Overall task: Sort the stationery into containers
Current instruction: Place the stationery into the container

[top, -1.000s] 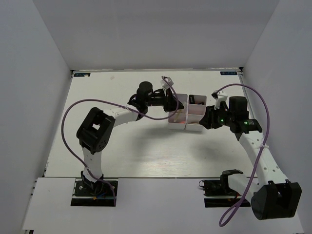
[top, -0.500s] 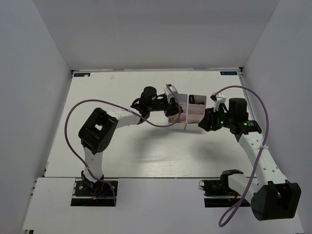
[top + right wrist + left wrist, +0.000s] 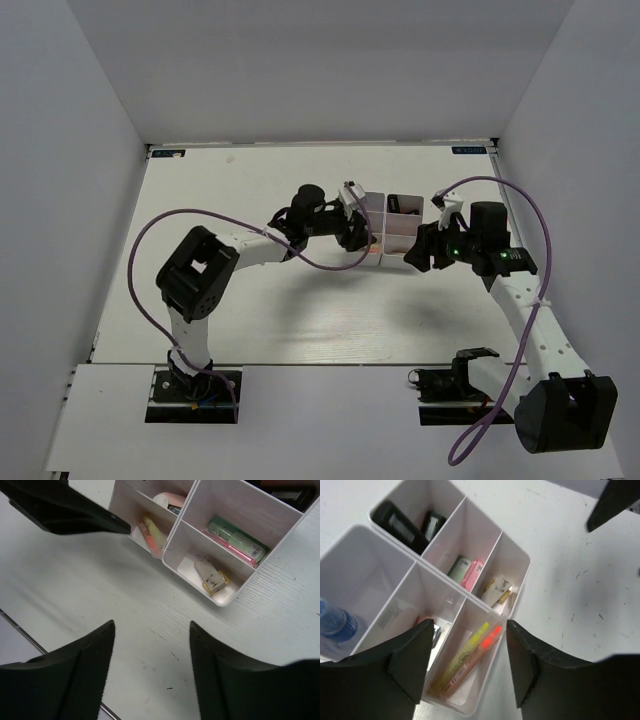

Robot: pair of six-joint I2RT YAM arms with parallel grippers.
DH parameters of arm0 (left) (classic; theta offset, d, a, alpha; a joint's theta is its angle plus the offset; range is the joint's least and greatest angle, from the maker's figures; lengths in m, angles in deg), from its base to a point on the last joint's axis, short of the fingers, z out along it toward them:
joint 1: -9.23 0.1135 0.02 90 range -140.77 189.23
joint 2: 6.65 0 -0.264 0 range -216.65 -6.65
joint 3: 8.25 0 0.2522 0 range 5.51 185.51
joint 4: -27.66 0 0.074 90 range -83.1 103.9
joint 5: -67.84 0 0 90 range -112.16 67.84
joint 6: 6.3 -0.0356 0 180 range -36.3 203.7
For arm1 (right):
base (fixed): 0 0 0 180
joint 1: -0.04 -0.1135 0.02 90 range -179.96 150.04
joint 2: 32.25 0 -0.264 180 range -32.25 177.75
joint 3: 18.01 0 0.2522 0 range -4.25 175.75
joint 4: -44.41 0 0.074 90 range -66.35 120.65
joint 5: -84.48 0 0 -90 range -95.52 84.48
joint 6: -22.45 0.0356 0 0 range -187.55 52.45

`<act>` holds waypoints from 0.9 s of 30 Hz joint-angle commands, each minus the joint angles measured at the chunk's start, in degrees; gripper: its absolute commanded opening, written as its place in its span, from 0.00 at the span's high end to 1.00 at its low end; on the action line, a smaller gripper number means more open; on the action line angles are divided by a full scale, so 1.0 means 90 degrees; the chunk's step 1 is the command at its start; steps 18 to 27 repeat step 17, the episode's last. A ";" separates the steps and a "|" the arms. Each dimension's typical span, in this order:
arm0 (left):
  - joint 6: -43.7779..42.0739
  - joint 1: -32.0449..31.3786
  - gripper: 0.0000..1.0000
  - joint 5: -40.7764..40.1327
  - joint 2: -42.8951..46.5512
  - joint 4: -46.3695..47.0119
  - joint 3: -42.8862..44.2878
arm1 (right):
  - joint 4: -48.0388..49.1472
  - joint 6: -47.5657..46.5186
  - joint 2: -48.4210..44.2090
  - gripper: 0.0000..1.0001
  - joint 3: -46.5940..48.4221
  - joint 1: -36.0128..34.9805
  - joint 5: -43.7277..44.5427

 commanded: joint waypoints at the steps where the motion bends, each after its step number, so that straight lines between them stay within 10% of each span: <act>1: 0.0138 -0.0212 0.32 -0.0219 0.0863 0.0022 0.0293 | 0.0109 -0.0107 -0.0119 0.34 -0.0030 0.0027 -0.0074; 3: 0.0488 -0.0271 0.57 -0.0491 0.1331 -0.0357 0.0313 | 0.0128 -0.0098 -0.0129 0.23 -0.0040 0.0036 0.0081; 5: 0.0423 -0.0475 0.62 -0.0873 0.2040 -0.1167 0.0304 | 0.0167 0.0086 -0.0129 0.10 -0.0040 0.0027 0.0266; 7: 0.0596 -0.0671 0.41 -0.2024 0.2715 -0.2372 -0.0066 | 0.0294 0.0312 -0.0100 0.10 0.0028 0.0027 0.0705; 8: 0.0666 -0.0729 0.01 -0.2287 0.3116 -0.2758 -0.0232 | 0.0352 0.0593 -0.0109 0.10 0.0058 0.0036 0.1142; 17: 0.1935 0.0361 0.00 -0.4897 0.6544 -0.6937 -0.2166 | 0.0715 0.0742 -0.0509 0.10 -0.0099 -0.0012 0.1674; 27: 0.1935 0.0361 0.00 -0.4897 0.6544 -0.6937 -0.2166 | 0.0715 0.0742 -0.0509 0.10 -0.0099 -0.0012 0.1674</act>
